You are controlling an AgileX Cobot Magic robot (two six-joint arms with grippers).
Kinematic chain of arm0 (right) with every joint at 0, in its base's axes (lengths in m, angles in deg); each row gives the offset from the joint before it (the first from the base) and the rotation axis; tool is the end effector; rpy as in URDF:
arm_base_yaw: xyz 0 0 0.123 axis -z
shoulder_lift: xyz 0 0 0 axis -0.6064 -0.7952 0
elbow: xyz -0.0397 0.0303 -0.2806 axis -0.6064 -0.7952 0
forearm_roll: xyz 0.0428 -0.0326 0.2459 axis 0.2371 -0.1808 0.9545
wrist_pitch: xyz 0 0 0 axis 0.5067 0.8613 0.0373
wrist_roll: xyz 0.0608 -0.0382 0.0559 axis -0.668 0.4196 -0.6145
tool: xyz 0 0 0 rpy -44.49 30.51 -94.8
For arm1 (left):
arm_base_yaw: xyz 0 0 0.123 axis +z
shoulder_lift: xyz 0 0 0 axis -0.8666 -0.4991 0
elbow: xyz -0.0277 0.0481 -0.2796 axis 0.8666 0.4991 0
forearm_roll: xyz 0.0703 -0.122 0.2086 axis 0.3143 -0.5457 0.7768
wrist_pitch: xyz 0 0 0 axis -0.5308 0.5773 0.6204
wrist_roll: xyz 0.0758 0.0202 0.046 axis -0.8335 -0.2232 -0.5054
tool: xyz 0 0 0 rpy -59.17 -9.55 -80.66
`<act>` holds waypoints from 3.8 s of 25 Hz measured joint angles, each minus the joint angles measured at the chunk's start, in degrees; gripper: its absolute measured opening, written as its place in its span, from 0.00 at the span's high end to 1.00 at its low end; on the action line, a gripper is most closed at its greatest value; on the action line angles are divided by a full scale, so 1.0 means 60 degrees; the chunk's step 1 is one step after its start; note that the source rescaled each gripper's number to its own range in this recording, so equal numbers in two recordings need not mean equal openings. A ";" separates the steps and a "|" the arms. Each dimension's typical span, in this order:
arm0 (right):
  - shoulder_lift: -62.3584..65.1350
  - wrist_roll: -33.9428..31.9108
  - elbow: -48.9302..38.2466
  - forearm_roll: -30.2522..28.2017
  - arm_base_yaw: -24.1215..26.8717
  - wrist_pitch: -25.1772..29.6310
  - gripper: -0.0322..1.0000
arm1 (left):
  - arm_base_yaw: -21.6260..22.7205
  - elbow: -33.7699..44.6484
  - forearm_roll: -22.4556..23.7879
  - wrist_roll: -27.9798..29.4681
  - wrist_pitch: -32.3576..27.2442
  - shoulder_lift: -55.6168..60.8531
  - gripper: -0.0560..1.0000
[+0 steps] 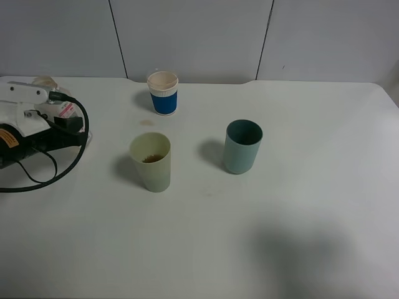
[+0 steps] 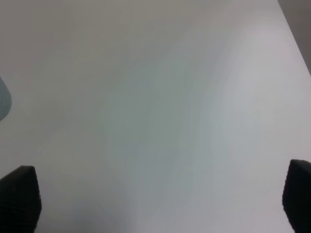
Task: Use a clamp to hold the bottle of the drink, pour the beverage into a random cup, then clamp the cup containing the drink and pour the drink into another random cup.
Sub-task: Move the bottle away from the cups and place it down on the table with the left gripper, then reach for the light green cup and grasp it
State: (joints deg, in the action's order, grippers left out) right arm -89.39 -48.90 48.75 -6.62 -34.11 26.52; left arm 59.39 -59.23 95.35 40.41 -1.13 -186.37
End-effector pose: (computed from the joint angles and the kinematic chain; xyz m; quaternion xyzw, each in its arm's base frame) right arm -0.0008 0.0009 0.2769 -0.0041 0.8631 -0.0258 0.5044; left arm 0.2503 -0.0228 0.1254 0.0753 0.8153 -0.0889 0.5672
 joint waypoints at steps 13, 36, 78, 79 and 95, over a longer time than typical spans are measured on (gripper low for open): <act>0.0000 0.0000 0.0000 -0.0003 0.0000 0.0000 0.00 | 0.0000 -0.0425 0.0030 -0.0665 0.0553 -0.1377 0.93; 0.0000 0.0000 0.0000 -0.0003 0.0000 0.0000 0.00 | 0.0000 -0.0647 0.0139 -0.0800 0.0880 -0.1913 0.15; 0.0000 0.0000 0.0000 -0.0003 0.0000 0.0000 0.00 | 0.0000 0.0628 -0.1773 0.0575 -0.6496 0.9163 0.00; 0.0000 0.0000 0.0000 -0.0003 0.0000 0.0000 0.00 | 0.0000 0.0628 -0.1773 0.0575 -0.6496 0.9163 0.00; 0.0000 0.0000 0.0000 -0.0003 0.0000 0.0000 0.00 | 0.0000 -0.3601 -0.1796 -0.0363 -1.5413 1.2556 0.00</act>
State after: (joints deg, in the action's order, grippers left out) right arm -89.39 -48.90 48.75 -6.63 -34.11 26.52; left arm 59.39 -80.84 84.57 38.23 -93.60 -111.03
